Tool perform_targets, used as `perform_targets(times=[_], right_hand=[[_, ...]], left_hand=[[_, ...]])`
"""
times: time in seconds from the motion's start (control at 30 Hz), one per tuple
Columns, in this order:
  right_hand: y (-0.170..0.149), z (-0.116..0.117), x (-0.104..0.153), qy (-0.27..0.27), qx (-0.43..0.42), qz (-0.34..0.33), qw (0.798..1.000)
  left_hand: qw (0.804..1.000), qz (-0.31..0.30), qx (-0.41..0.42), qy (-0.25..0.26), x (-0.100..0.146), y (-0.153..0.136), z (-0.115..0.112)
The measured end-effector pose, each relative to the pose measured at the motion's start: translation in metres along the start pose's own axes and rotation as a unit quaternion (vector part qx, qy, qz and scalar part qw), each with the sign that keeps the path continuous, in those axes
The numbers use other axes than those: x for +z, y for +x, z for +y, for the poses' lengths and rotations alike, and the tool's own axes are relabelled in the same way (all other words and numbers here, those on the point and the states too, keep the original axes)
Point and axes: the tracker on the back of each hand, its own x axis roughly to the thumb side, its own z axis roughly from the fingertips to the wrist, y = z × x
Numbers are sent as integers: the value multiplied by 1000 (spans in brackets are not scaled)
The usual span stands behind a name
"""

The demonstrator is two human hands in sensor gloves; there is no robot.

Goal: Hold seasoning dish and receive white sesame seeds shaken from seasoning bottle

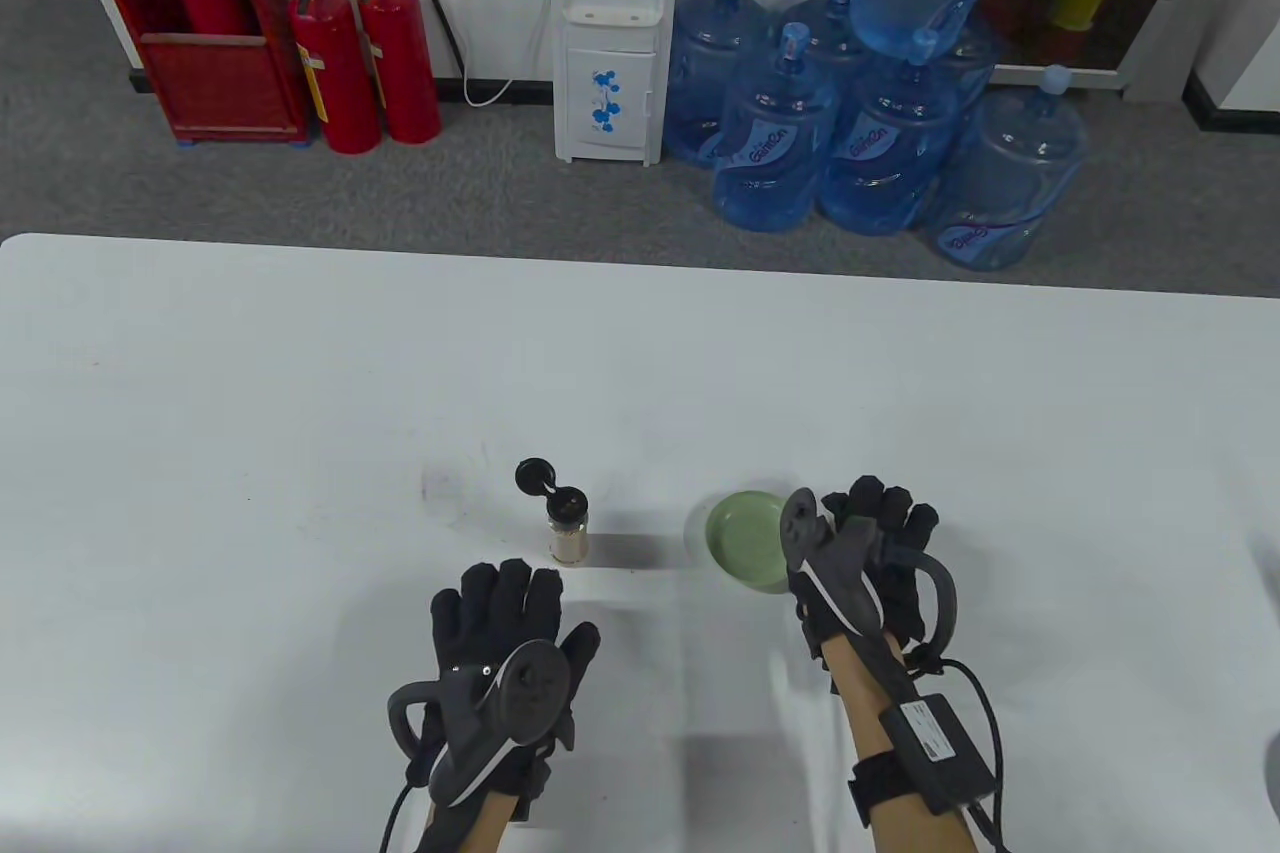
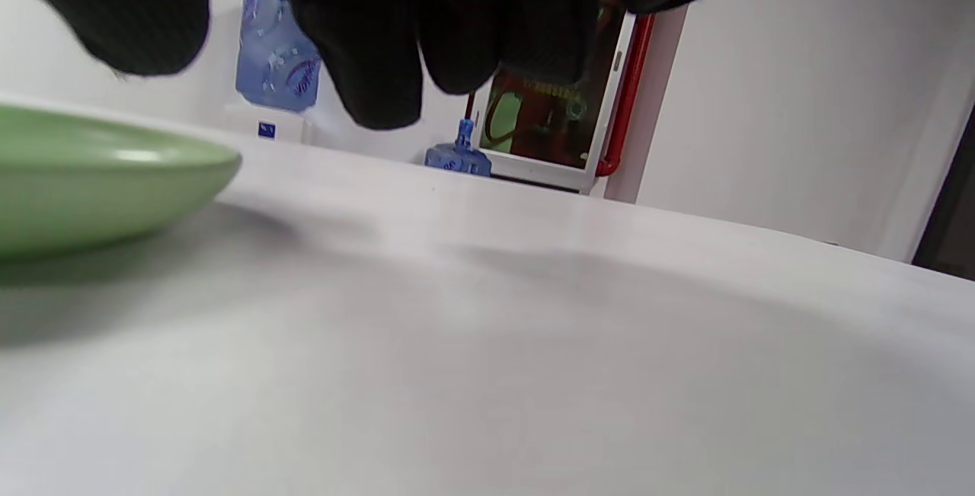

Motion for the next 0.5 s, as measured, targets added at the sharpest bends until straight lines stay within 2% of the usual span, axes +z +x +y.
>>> perform_targets(times=[0.17,0.4,0.5], right_hand=[[17,17,-15,83,5,21,996],[15,19,-17,91,-54,36,994],[3,17,-15,91,-115,46,988]], left_hand=[[1000,0,0,-5,0,1,0],[1000,-4,-5,-3,-2,2,0],[1000,-3,-3,-5,-1,2,-1]])
